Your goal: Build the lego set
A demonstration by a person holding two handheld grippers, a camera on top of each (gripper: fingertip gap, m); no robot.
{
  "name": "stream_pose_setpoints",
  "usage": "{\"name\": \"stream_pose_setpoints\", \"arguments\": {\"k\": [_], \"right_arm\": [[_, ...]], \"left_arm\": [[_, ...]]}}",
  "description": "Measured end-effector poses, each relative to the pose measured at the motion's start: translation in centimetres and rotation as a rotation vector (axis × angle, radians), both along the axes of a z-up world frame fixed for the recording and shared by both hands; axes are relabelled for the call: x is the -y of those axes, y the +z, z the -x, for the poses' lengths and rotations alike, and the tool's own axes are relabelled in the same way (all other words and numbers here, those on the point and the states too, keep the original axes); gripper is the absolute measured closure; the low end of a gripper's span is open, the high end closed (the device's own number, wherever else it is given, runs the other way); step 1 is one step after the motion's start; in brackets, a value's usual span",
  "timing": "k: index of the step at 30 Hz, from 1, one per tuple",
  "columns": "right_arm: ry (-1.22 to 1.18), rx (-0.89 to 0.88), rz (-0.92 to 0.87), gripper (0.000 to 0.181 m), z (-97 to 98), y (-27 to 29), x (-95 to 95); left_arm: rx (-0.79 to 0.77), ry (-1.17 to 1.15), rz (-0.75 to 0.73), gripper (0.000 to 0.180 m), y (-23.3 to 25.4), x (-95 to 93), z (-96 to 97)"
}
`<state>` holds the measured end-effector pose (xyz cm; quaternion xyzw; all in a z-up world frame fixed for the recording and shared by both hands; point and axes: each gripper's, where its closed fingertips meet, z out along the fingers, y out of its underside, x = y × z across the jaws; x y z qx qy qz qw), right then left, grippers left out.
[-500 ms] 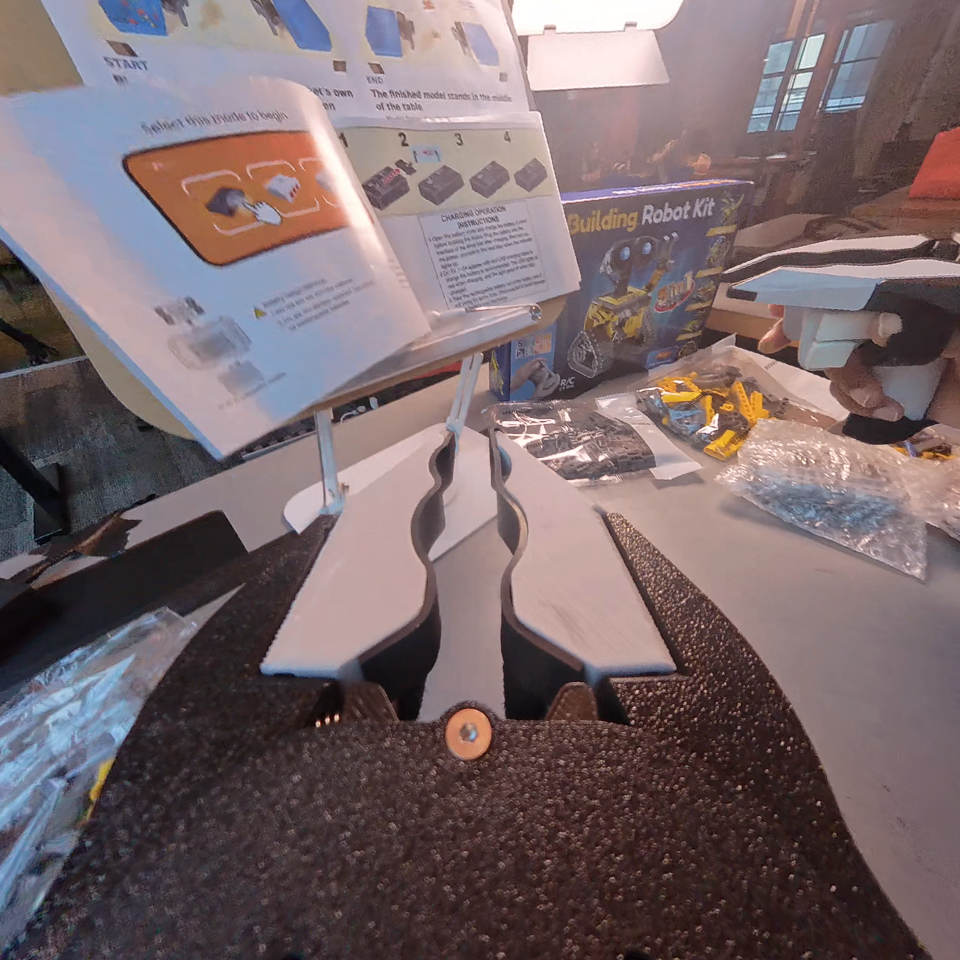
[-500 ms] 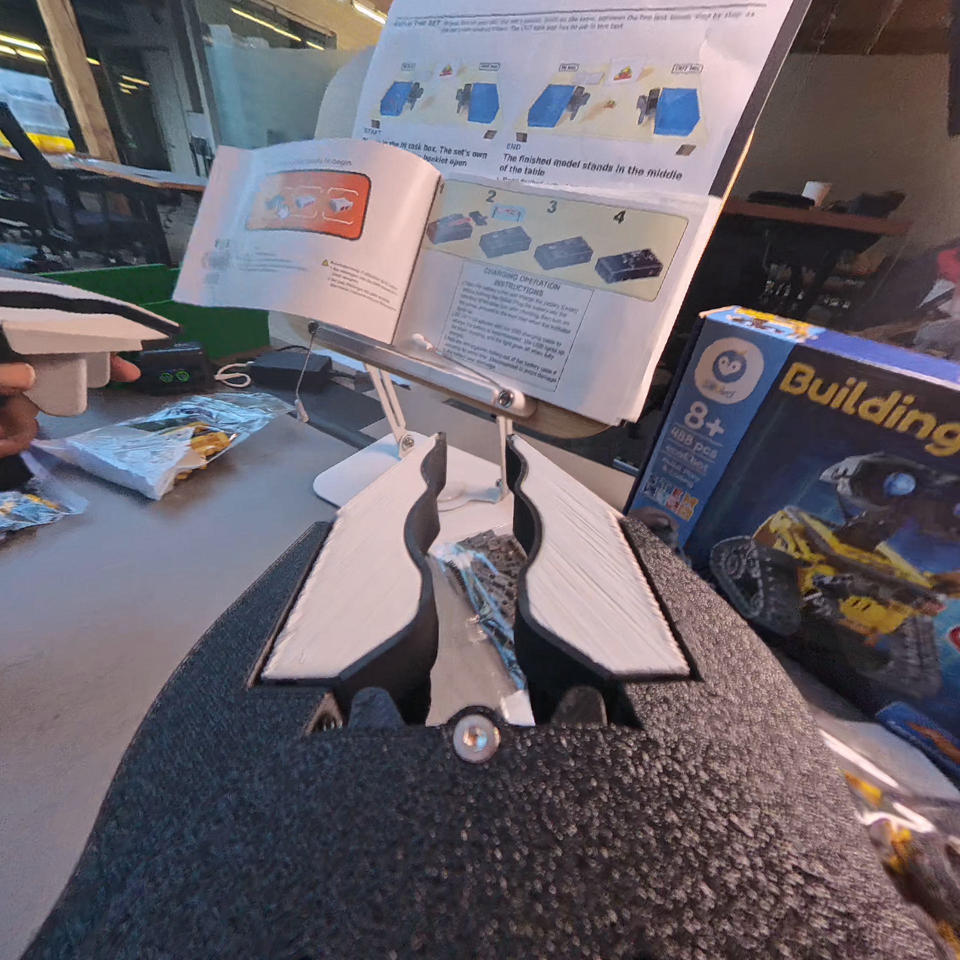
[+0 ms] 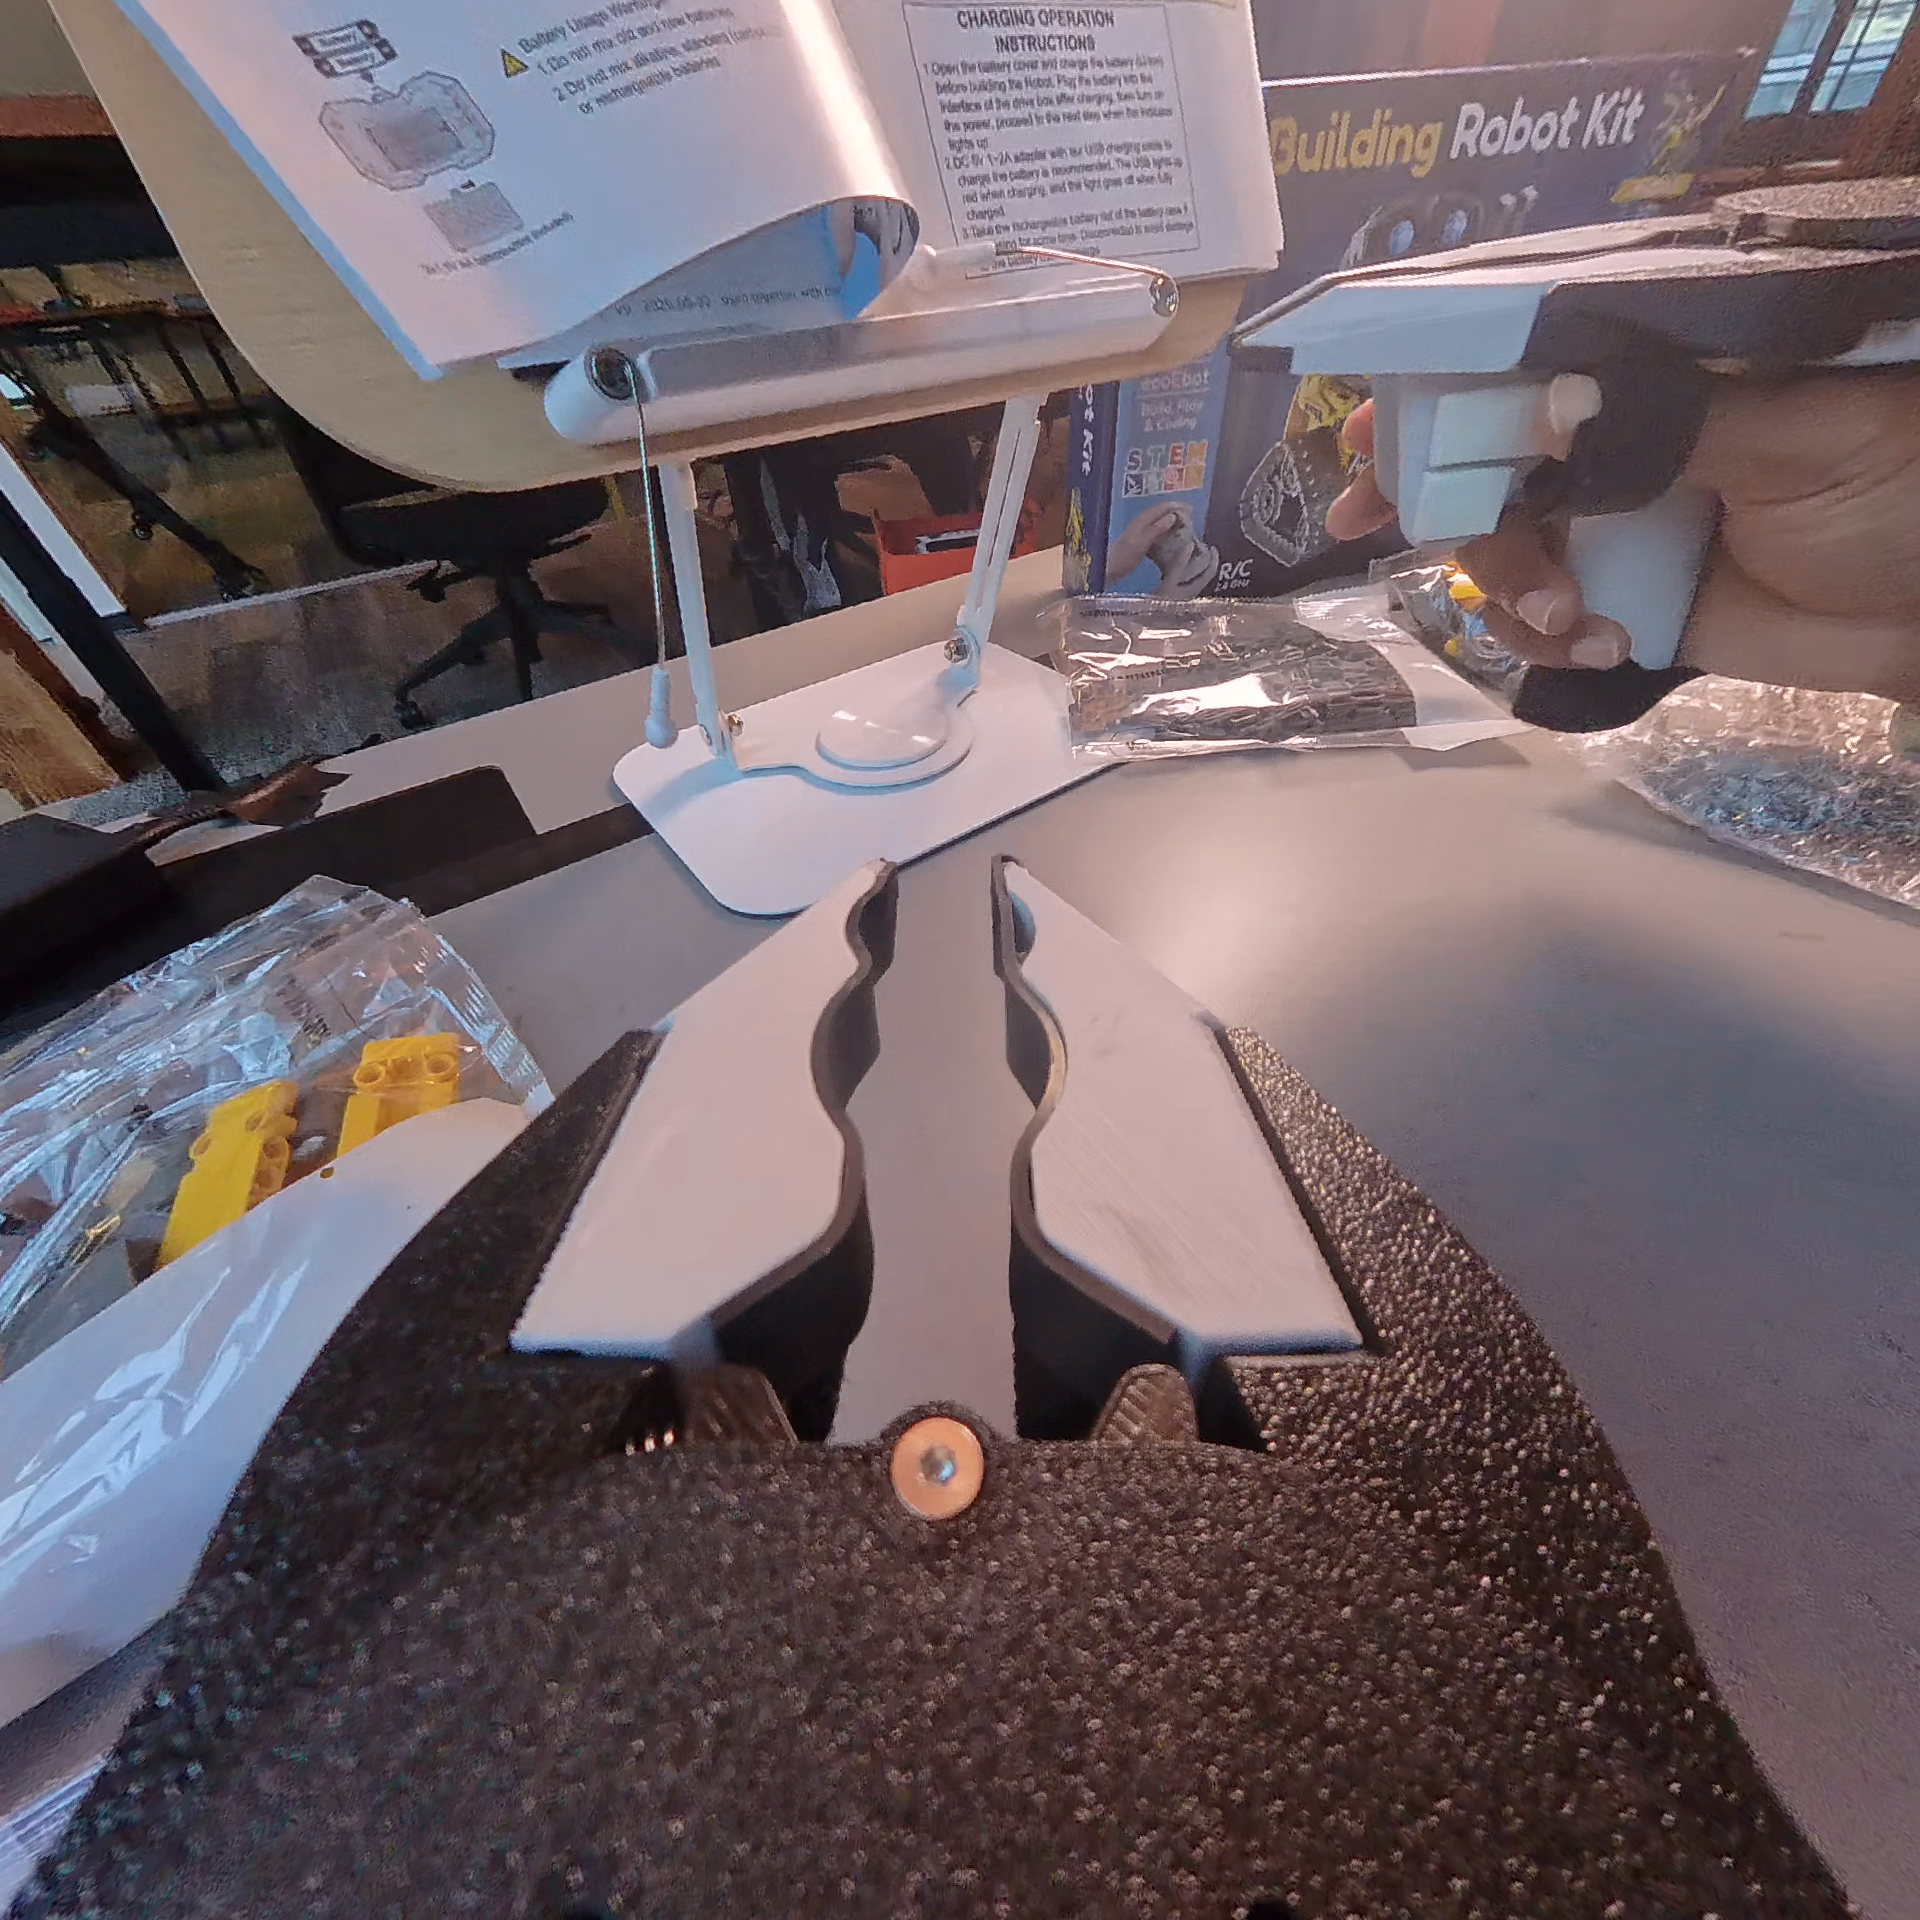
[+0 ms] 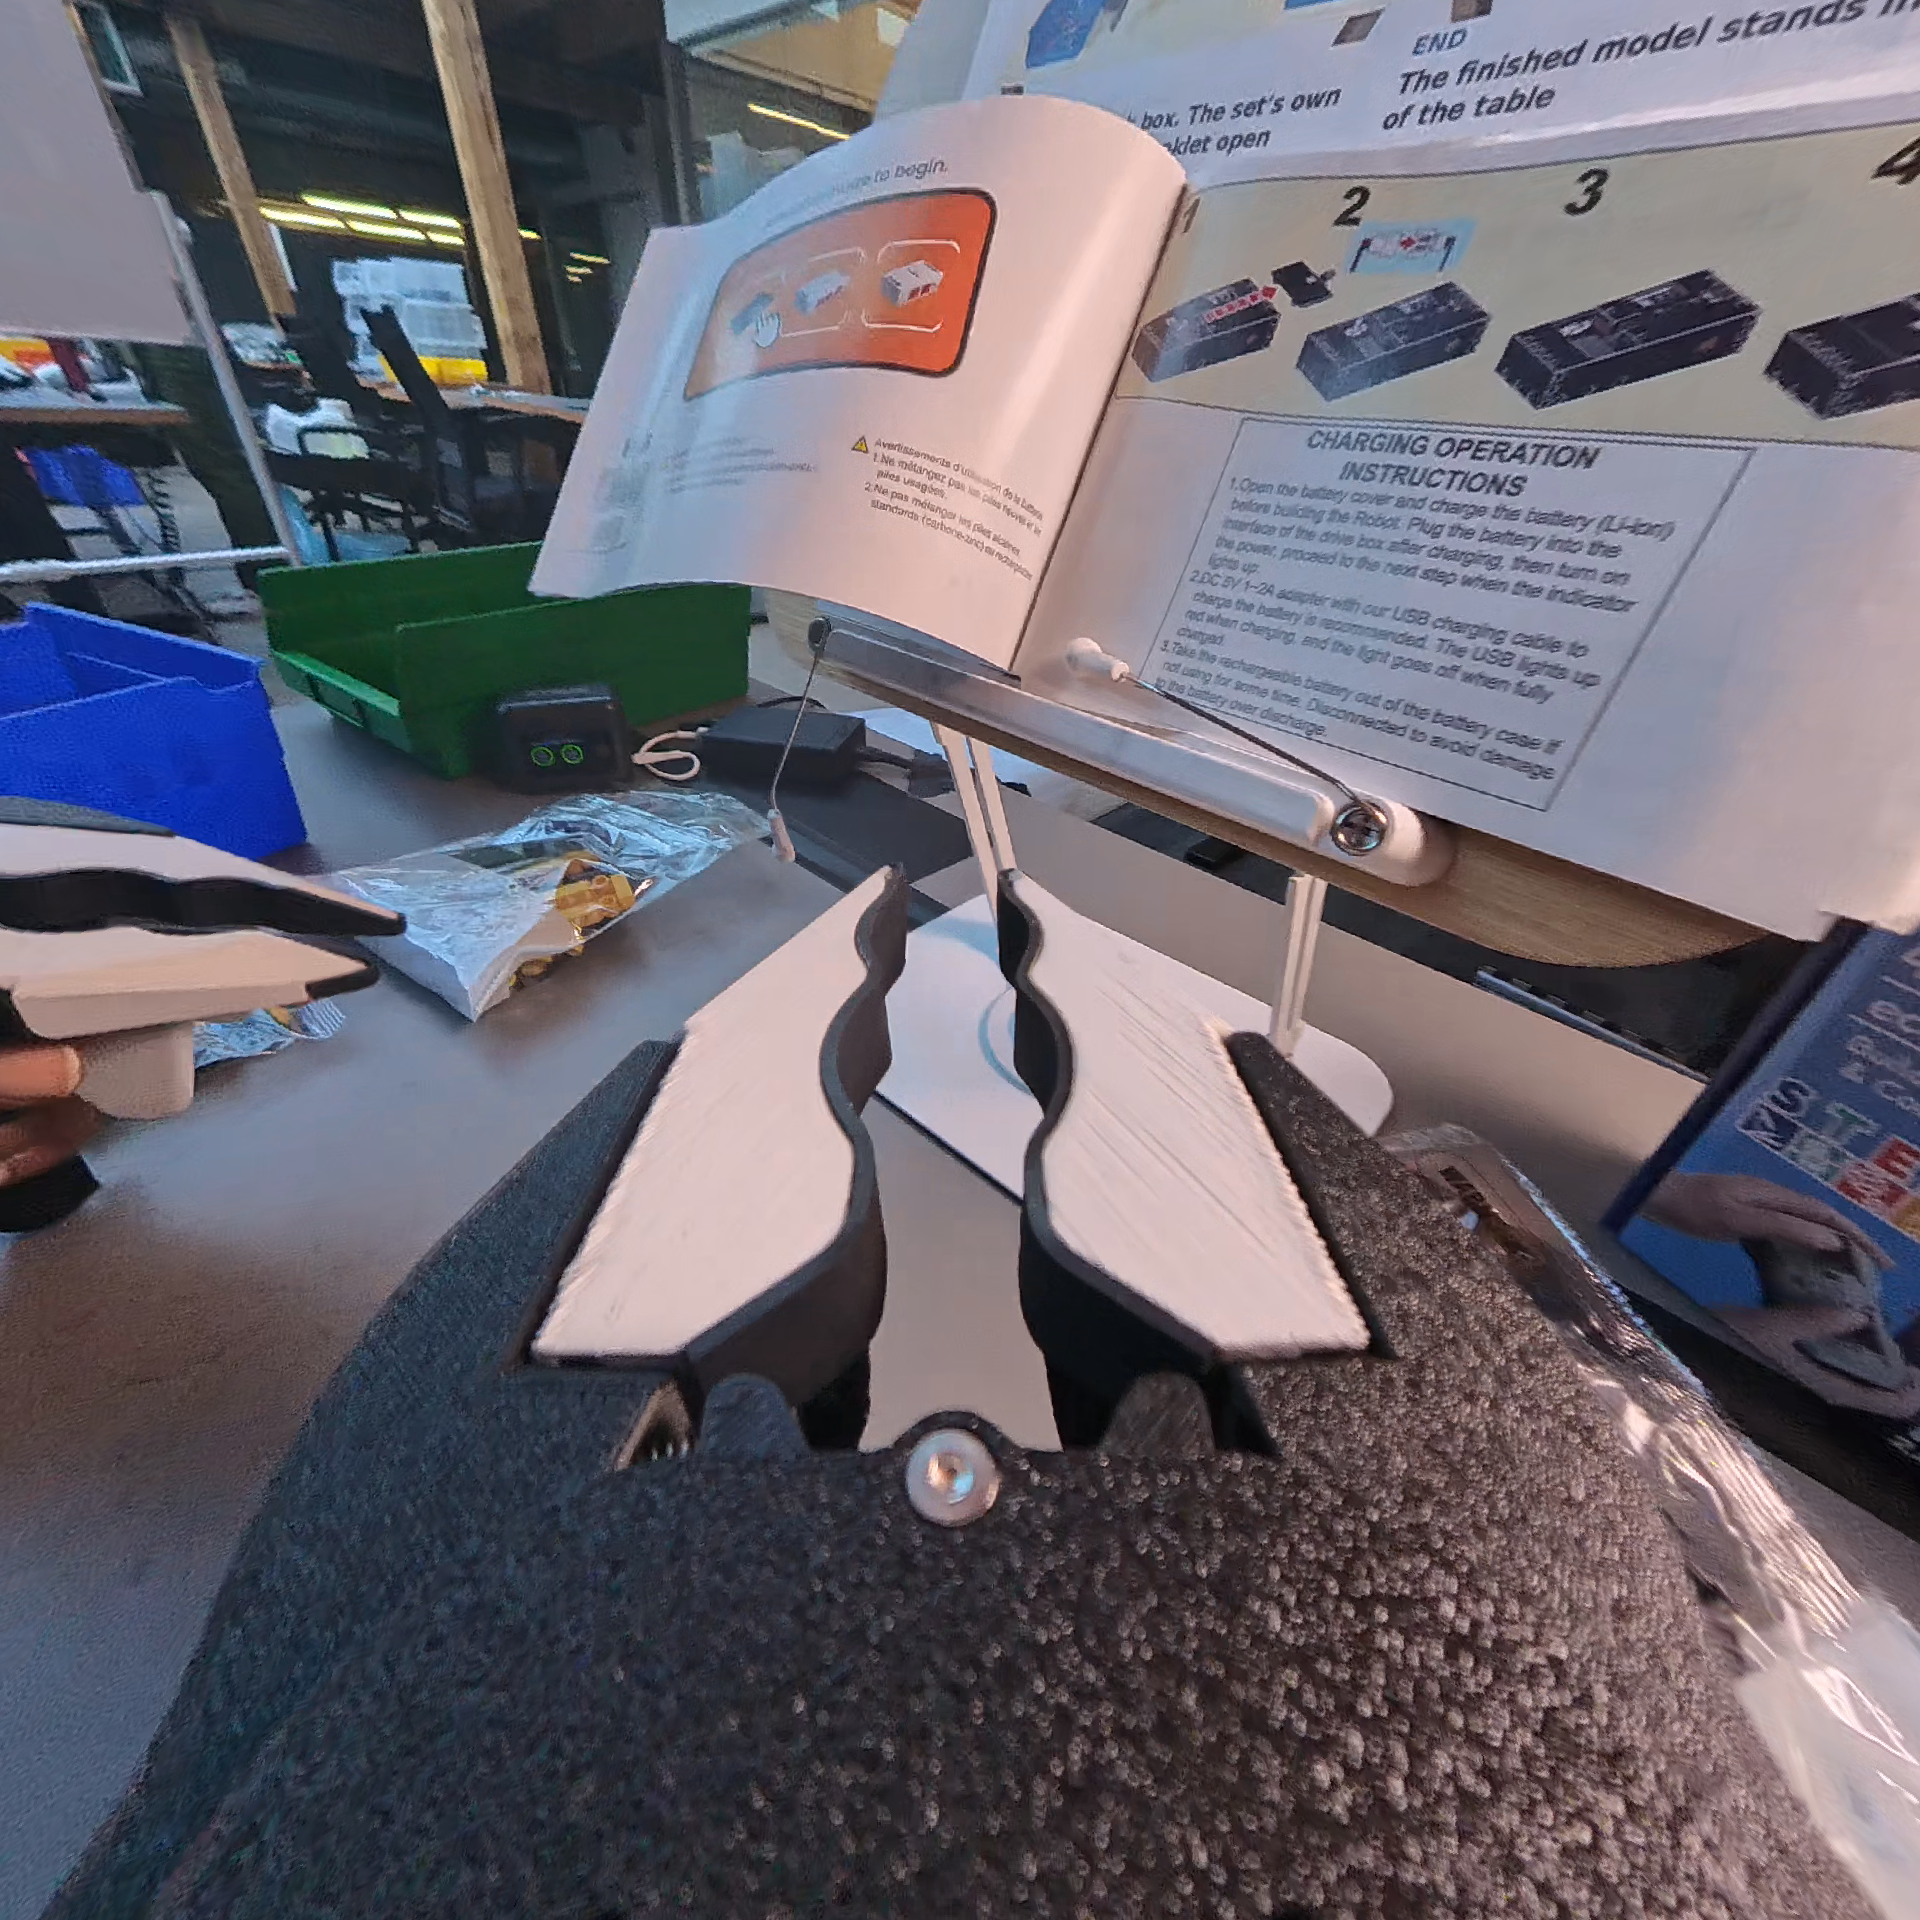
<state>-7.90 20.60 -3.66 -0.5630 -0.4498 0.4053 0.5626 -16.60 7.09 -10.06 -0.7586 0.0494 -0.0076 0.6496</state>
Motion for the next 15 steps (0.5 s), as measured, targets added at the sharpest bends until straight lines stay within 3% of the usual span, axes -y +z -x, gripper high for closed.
{"name": "stream_pose_setpoints", "arguments": {"k": [15], "right_arm": [[0.061, 0.112, 0.096, 0.17, 2.8, -6.5, 1.0]], "left_arm": [[-0.117, 0.061, -0.087, 0.165, 0.4, 0.2, -0.6]]}}
